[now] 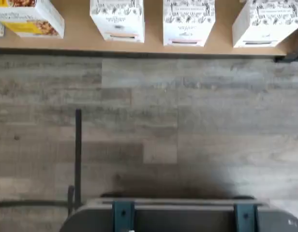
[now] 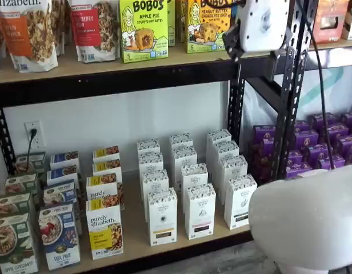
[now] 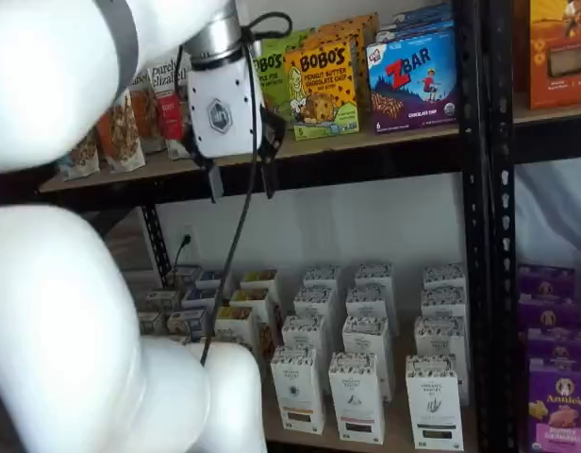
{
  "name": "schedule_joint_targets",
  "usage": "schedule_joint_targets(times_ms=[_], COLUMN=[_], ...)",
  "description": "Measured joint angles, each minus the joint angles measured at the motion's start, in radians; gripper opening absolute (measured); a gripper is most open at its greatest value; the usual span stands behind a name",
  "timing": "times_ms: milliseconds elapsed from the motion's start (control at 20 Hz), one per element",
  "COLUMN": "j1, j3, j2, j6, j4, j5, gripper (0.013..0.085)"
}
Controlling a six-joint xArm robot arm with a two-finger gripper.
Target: Pick up the white box with a yellow strip in the middle, on the bottom shelf, the fourth box from the left
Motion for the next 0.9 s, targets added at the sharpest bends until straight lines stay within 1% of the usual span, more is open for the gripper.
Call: schedule_joint_targets(times_ms=[50,150,450,650,800,900], j1=[0.002,-0.008,-0.017,-0.006,0.017,0.029], j3=[0.026,0.064,0.193,0.271,0.317,0.366], j2=[-0.004,0.003,0.026,0.042,0.070,0.077], j6=[0.000,-0.010,-0.026,-0.017,0.011,0.021], j4=[-0.005,0.005,0.009,-0.005,-0.029,-0.028], j5=[-0.035,-0.081,-0.252,-0.384,-0.477,-0.583], gripper=[0.0850,0.0850,0.0850,0.0850,0.0850,0.0850])
